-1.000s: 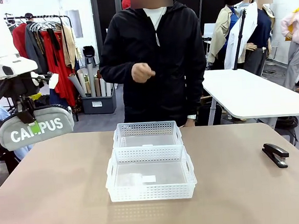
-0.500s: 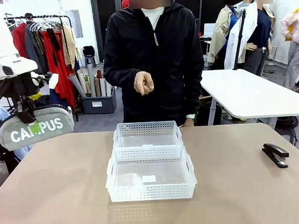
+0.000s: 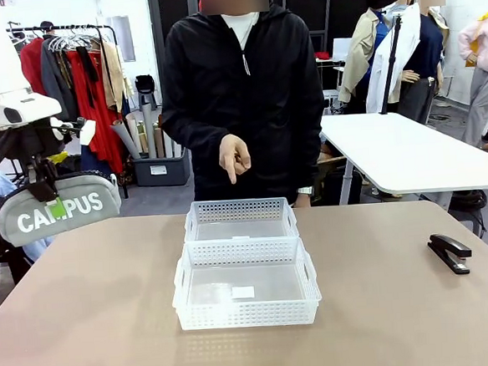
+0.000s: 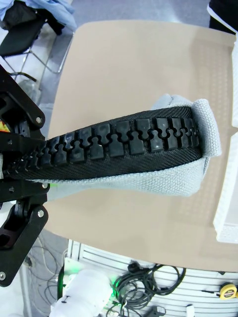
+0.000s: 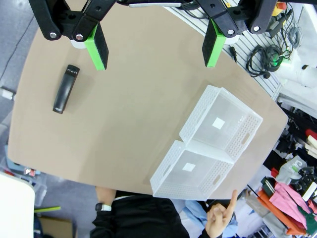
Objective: Distribute items into two baskets.
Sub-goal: Move the picked Pencil pouch towards the Organizing basket indicated by the person, stopping as directed.
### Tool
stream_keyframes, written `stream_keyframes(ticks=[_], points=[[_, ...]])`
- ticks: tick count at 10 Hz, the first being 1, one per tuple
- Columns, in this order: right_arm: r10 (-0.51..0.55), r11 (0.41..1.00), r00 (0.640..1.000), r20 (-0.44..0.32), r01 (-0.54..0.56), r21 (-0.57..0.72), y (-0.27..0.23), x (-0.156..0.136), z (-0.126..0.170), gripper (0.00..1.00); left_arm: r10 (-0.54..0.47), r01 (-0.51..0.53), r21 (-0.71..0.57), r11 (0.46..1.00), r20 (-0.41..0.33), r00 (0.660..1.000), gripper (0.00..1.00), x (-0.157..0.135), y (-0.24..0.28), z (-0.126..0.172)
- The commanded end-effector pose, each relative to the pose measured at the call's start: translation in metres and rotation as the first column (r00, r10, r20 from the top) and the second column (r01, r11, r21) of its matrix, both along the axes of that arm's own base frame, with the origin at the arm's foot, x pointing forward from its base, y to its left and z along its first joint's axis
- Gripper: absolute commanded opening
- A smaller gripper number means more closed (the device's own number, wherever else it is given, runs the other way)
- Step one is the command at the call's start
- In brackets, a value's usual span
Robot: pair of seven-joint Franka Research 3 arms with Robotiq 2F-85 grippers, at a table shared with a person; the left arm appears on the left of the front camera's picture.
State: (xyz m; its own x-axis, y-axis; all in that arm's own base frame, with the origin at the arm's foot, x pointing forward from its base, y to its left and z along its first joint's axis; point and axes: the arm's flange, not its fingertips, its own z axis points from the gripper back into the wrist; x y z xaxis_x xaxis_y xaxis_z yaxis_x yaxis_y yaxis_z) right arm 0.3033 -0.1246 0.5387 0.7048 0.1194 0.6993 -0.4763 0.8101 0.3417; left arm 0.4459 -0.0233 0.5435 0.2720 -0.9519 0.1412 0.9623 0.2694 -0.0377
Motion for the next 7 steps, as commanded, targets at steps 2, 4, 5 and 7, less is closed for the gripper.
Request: stream_keyframes(ticks=[2,4,5,7], points=[[0.013,1.0,1.0,0.016,-0.013,0.014,0.0005,0.0005,0.0016,1.0,0.004,-0.004,0.0,1.0,0.004,1.0,0.0,-0.0004,0.0022,0.0023],[0.013,1.0,1.0,0.016,-0.013,0.014,0.0005,0.0005,0.0016,1.0,0.004,-0.004,0.0,1.0,0.004,1.0,0.0,-0.0004,0.0022,0.0023],[0.013,1.0,1.0,0.016,-0.013,0.014,0.0005,0.0005,0.0016,1.0,0.004,-0.004,0.0,1.0,0.004,1.0,0.0,-0.0004,0.0022,0.0023],[0.013,1.0,1.0,0.016,-0.013,0.014,0.0005,0.0005,0.0016,1.0,0.004,-0.004,0.0,1.0,0.004,1.0,0.0,-0.0004,0.0022,0.0023]])
